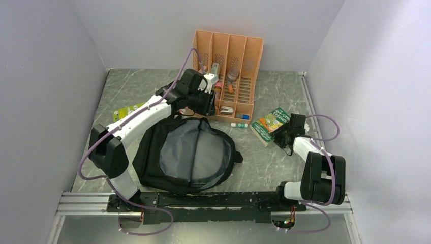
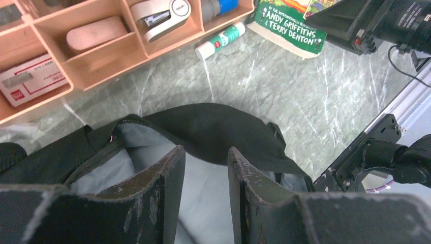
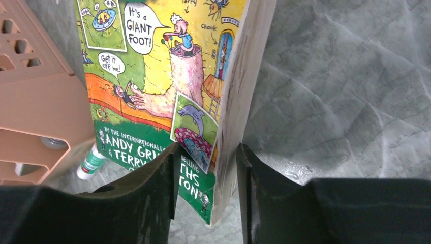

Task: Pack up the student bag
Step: Pick up the book from the center of the board.

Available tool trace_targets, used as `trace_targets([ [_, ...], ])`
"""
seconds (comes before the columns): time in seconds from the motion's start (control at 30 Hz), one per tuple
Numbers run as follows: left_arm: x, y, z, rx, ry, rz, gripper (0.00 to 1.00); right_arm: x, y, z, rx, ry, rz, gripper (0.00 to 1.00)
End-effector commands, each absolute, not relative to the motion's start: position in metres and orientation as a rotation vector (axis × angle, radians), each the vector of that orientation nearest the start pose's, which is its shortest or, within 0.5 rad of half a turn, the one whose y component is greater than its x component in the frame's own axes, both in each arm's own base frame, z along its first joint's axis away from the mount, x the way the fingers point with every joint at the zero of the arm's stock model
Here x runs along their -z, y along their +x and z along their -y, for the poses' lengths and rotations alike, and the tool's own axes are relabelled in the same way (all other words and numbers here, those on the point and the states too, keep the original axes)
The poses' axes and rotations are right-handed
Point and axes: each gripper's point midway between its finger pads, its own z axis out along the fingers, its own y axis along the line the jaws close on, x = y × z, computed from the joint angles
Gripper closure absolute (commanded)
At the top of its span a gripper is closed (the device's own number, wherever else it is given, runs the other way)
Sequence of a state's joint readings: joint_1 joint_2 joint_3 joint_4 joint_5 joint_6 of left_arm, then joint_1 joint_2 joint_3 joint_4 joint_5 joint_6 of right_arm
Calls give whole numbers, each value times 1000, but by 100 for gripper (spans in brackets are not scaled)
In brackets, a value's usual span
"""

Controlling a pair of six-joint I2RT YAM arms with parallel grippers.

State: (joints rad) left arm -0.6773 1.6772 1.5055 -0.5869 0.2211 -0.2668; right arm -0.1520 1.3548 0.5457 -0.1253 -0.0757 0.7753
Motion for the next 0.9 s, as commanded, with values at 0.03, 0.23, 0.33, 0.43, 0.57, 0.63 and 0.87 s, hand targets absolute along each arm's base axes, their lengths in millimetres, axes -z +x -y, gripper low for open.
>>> trace_targets([
  [0.03,-218,323,357,823,648,-2269,59,10,266,7,-273,1191,-2360,72],
  [0.23,-215,320,404,881,724,-2247,59,8,249,8,-268,1216,-2366,100],
  [0.33,-209,322,431,939,747,-2242,59,2,244,8,-276,1214,-2350,100],
  [0.43,-209,325,459,1025,755,-2218,59,-4,239,10,-257,1211,-2342,100],
  [0.57,-211,324,500,1095,781,-2171,59,-9,229,14,-212,1210,-2343,100],
  [0.63,-212,322,520,1116,794,-2149,58,-7,222,15,-198,1223,-2350,100],
  [0.87,-173,321,560,1124,767,-2182,53,-7,207,19,-135,1317,-2333,100],
])
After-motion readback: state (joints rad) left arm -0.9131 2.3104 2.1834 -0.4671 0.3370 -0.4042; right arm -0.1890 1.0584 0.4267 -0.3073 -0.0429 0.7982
